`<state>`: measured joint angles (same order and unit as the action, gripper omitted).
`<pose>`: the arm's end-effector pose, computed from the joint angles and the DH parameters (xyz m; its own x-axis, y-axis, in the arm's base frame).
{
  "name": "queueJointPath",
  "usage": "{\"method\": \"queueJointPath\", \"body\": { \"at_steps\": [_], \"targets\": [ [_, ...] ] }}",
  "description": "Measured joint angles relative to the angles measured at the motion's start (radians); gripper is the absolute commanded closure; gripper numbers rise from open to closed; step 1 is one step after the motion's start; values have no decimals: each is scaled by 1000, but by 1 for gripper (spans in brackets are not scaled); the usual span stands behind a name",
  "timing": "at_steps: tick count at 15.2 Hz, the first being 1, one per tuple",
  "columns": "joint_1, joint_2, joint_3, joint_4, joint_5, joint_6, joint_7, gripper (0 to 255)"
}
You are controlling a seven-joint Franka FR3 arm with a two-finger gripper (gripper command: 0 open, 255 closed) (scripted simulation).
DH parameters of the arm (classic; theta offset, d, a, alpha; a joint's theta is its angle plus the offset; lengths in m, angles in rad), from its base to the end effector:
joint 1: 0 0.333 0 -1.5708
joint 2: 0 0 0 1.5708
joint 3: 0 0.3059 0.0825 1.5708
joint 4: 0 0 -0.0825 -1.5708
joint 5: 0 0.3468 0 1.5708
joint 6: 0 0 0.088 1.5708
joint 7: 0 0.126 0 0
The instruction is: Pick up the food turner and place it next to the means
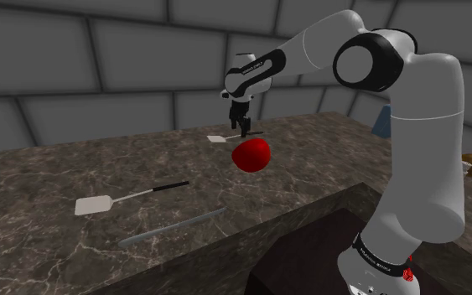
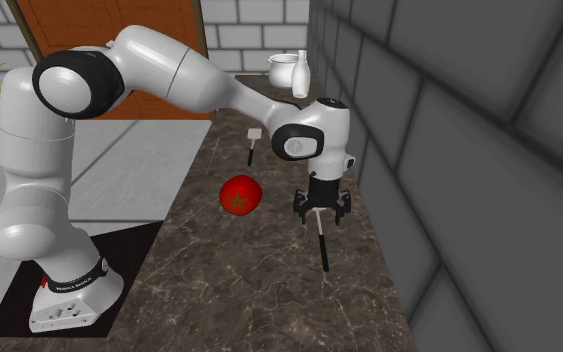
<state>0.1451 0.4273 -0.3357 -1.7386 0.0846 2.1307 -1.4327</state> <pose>0.6117 -0.0948 0.3347 0.3391 0.9384 -0.0664 0.9405 -0.3399 -0.0001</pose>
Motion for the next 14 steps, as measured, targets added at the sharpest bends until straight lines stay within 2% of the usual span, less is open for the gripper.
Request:
{"method": "queueJointPath", "body": {
  "at_steps": [6, 7, 14],
  "targets": [
    [-1, 7, 1, -2, 2, 9, -1, 0],
    [-1, 7, 1, -2, 2, 9, -1, 255],
    [-1, 7, 1, -2, 2, 9, -1, 255]
  ]
}}
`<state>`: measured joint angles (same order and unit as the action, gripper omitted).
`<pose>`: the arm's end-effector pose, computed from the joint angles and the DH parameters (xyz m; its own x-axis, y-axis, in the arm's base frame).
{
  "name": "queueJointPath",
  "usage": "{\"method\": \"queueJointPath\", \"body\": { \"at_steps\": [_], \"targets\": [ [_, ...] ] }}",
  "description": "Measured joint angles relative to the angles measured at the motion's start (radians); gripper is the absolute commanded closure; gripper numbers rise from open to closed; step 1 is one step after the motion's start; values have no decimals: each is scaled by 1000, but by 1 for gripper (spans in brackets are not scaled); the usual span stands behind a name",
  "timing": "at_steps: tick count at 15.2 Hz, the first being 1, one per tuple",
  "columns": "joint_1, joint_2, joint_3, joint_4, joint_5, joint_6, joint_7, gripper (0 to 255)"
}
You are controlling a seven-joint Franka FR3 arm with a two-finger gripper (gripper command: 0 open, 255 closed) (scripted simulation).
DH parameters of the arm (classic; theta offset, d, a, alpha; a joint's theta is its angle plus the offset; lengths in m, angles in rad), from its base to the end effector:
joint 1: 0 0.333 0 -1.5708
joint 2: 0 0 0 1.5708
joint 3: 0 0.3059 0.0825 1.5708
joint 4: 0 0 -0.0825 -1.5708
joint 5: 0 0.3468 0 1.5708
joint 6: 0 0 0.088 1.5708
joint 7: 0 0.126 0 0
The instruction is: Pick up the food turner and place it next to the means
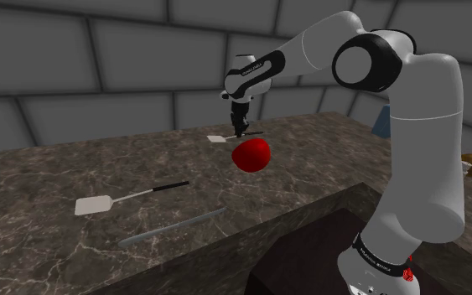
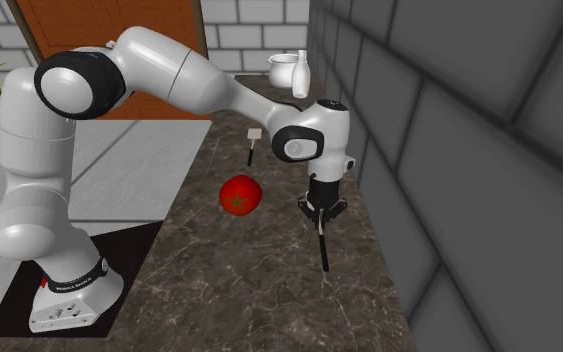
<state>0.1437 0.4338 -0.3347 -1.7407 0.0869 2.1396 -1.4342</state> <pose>0.6123 -0.0952 0.3307 0.3391 0.9384 -0.0663 0.9405 -0.3398 0.0004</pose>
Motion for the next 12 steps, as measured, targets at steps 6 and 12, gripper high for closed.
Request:
{"method": "queueJointPath", "body": {
  "at_steps": [6, 12],
  "targets": [
    [3, -16, -3, 7, -6, -23, 4, 255],
    [6, -48, -9, 44, -17, -90, 6, 255]
  ]
}}
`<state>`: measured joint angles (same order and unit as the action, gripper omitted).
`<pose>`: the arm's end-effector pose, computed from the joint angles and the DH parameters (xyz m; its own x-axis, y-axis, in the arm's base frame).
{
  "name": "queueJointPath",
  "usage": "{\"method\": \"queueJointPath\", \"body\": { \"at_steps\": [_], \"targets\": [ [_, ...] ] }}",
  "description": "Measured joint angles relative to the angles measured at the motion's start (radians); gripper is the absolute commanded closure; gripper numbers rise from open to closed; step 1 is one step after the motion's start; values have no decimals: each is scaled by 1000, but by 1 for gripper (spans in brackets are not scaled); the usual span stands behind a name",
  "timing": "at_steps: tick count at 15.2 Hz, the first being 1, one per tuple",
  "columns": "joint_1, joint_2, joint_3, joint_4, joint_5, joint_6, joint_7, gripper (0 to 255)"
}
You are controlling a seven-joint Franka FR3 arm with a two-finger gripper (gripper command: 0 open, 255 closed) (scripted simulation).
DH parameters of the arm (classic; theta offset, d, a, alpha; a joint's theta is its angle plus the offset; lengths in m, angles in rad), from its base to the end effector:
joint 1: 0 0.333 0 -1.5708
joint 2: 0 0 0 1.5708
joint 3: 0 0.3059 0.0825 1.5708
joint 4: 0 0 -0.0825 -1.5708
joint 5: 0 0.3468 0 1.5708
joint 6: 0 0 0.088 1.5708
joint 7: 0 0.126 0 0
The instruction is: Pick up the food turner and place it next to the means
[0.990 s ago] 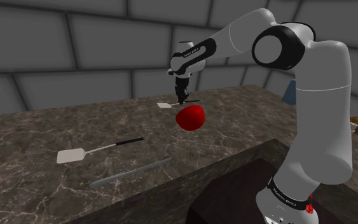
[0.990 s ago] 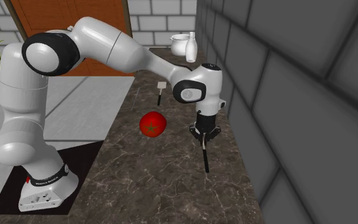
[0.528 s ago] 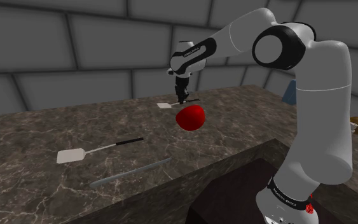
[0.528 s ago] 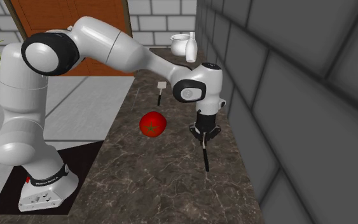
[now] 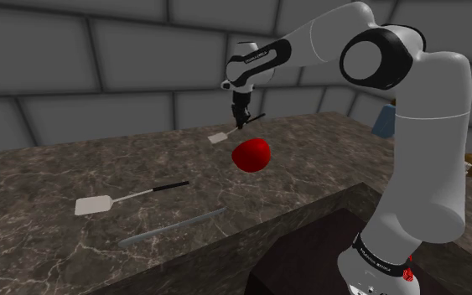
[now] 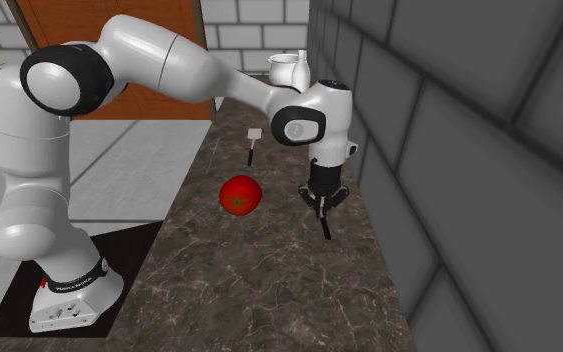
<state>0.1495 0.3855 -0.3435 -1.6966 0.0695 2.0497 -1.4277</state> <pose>0.6103 -0.0951 0.3708 0.3391 0.9384 -0.0661 0.9405 -0.3398 0.0007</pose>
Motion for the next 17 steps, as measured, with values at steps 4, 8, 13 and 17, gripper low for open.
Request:
{"method": "queueJointPath", "body": {
  "at_steps": [4, 8, 13, 17],
  "targets": [
    [1, -13, -2, 31, -5, -43, 2, 255],
    [3, -30, -5, 60, -11, -88, 4, 255],
    [54, -66, 12, 32, -28, -98, 74, 255],
    [117, -105, 37, -19, -47, -87, 164, 255]
  ]
}}
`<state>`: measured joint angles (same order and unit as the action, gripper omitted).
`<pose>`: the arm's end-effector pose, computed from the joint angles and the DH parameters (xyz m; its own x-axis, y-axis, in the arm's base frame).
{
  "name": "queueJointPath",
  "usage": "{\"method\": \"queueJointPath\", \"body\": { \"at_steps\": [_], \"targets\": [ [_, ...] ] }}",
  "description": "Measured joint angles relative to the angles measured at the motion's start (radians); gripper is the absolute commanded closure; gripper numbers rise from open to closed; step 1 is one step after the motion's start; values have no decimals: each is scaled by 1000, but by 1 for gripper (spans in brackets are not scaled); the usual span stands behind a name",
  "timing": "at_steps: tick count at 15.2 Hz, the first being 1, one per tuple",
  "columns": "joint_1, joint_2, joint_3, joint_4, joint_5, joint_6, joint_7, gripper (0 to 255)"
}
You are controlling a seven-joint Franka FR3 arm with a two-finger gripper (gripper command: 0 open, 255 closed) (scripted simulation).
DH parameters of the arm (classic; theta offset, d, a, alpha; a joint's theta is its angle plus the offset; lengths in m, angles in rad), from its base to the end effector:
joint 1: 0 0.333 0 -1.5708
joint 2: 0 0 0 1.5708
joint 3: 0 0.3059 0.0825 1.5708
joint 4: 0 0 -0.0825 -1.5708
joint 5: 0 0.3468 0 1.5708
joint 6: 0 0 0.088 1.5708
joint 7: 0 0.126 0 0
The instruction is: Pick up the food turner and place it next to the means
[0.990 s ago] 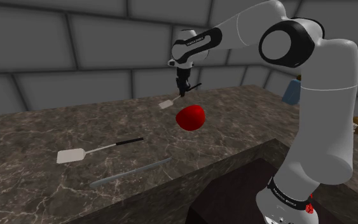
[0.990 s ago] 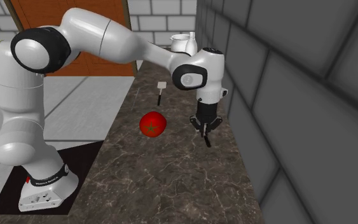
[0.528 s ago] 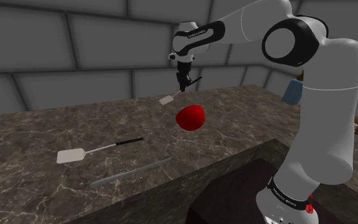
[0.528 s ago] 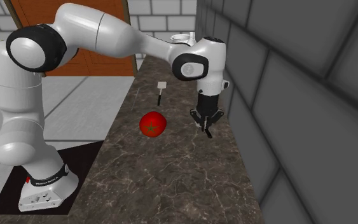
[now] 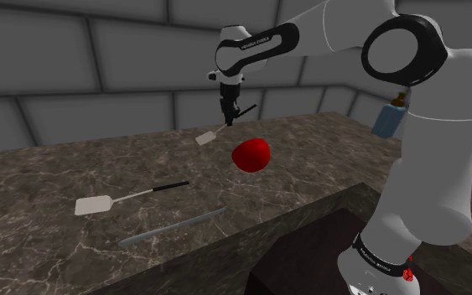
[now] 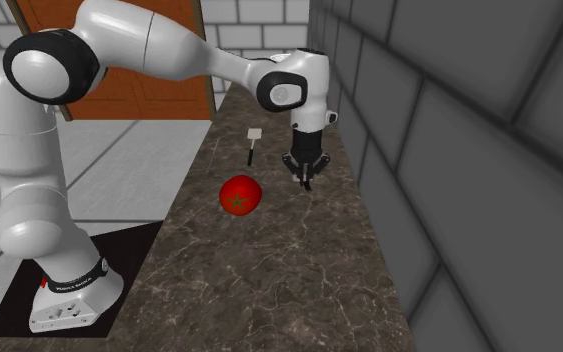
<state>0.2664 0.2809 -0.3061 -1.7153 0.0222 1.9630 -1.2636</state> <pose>0.5968 -0.0083 0.4142 0.3376 0.9389 -0.0664 0.9410 -0.3383 0.0000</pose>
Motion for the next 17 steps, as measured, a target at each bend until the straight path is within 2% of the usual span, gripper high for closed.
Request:
{"method": "queueJointPath", "body": {
  "at_steps": [9, 17],
  "targets": [
    [132, -27, 70, -30, -21, -3, 206, 255],
    [233, 8, 131, 27, -25, -31, 370, 255]
  ]
}}
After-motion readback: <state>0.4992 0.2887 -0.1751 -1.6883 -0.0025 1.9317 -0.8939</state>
